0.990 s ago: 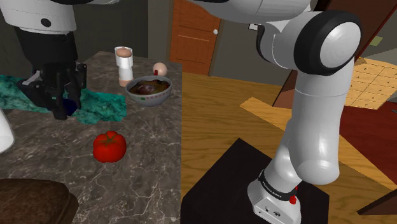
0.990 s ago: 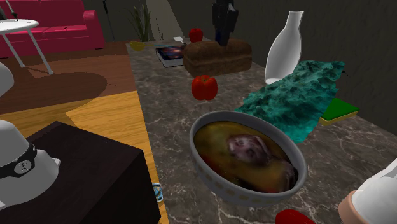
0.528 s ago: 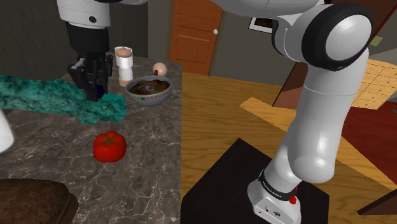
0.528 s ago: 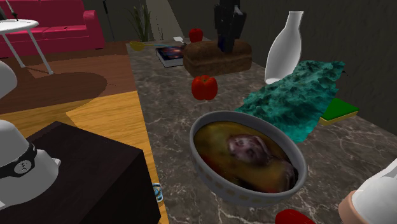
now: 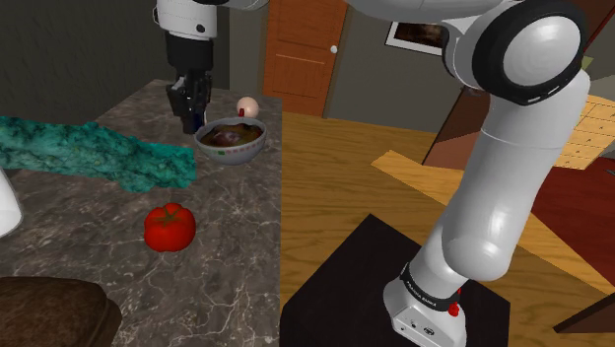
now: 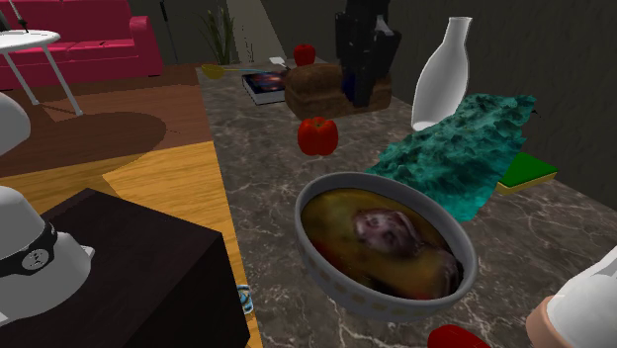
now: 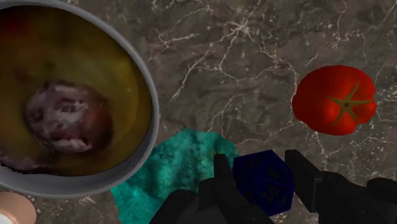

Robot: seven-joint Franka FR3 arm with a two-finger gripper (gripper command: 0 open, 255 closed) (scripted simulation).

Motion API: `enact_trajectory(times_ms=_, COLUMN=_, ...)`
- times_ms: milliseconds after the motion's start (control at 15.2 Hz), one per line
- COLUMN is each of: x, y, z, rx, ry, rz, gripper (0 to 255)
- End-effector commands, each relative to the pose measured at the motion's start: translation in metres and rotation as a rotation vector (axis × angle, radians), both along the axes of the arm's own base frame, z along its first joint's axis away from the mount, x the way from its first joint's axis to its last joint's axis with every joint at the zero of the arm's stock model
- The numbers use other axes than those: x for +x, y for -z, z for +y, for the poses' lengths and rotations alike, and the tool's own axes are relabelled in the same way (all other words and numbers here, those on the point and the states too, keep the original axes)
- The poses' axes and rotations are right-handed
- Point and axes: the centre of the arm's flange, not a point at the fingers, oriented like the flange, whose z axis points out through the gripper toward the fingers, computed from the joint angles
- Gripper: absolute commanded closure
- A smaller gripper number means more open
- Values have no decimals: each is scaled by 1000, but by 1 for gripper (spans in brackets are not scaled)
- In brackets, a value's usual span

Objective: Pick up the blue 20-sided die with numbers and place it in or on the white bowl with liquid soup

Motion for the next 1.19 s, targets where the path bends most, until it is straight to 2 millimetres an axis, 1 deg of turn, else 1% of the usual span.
enact_trajectory(times_ms=0, x=12, y=-2, z=-28, rx=0, ry=-1, rz=0, gripper=255)
enact_trajectory(times_ms=594, x=53, y=-2, z=-139, rx=0, ry=-1, rz=0, gripper=255)
enact_trajectory(times_ms=660, x=62, y=-2, z=-161, rx=0, ry=-1, rz=0, gripper=255)
enact_trajectory(times_ms=1122, x=62, y=35, z=-161, rx=0, ry=-1, rz=0, gripper=255)
